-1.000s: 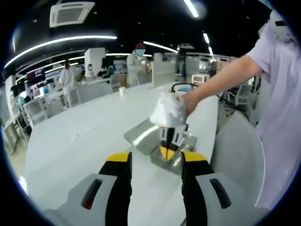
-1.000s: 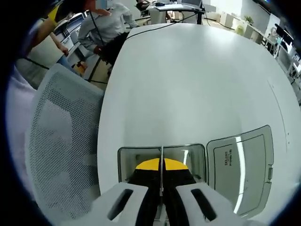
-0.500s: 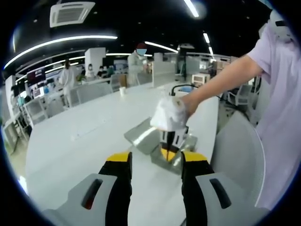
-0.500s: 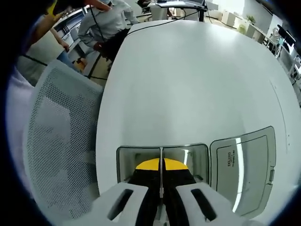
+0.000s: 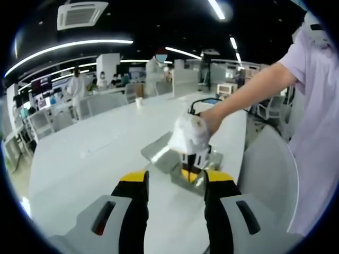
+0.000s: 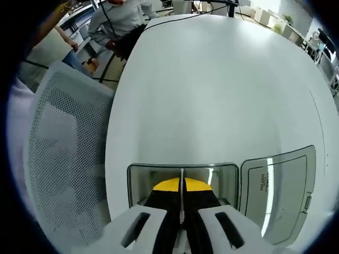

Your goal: Insert the divider into the dual guide fixture by aligning both edges with the guide slots and pushing it downward to the bottom, including one-sided entry, uneven engagement, binding, and posture correction.

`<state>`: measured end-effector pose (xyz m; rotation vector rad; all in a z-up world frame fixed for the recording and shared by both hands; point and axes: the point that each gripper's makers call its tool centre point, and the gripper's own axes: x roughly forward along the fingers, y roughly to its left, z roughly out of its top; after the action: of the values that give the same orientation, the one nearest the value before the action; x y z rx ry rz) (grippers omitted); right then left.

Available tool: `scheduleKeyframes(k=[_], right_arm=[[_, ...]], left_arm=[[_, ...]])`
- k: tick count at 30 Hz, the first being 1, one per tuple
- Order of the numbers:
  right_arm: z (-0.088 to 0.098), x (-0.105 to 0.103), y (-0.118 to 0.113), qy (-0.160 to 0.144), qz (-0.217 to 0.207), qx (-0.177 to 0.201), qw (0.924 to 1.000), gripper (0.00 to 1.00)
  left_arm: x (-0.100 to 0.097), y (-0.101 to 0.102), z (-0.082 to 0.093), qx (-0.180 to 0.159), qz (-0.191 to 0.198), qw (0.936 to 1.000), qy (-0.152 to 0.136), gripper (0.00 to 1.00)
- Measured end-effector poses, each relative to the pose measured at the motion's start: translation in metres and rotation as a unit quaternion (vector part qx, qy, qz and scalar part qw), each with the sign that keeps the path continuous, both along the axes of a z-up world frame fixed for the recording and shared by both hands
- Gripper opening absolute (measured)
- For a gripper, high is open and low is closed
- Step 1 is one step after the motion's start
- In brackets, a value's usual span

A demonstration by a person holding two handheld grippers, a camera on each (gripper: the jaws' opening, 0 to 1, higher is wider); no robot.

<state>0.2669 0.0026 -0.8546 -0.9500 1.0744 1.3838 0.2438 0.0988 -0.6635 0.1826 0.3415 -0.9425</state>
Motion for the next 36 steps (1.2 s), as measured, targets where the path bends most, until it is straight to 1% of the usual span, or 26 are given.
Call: scheduleKeyframes(k=[11,13,23,30,32,34,36], right_arm=[[-0.004,-0.001,-0.001,-0.008,0.007,-0.008,0.9999,0.00],[-0.004,-0.001,-0.002,-0.010,0.016,-0.014,0.9997,0.00],[0.009,-0.001,-0.001,0.001,0.020,-0.020,0.9996,0.00],[0.008,-0.001,-0.001,0.004,0.022,-0.026,0.9994,0.00],[0.008,-0.003,0.000,0.009,0.020,-0.024,0.9995,0.00],[0.008,-0.002,0.000,0.006,0.020,-0.025,0.9995,0.00],[0.007,-0.004,0.000,0.013,0.015,-0.022,0.9995,0.01]], left_arm=[[0.000,0.001,0.000,0.000,0.001,1.0000,0.001,0.39],[-0.001,0.001,-0.001,0.002,0.001,1.0000,0.002,0.39],[0.000,-0.001,-0.002,0.002,-0.002,1.0000,0.003,0.38],[0.001,-0.001,-0.002,0.003,-0.004,1.0000,0.001,0.37],[0.001,0.000,-0.001,0.001,-0.002,1.0000,0.001,0.37],[0.002,0.002,-0.001,0.001,0.000,1.0000,0.001,0.37],[0.001,0.002,-0.001,0.002,0.000,1.0000,0.001,0.37]])
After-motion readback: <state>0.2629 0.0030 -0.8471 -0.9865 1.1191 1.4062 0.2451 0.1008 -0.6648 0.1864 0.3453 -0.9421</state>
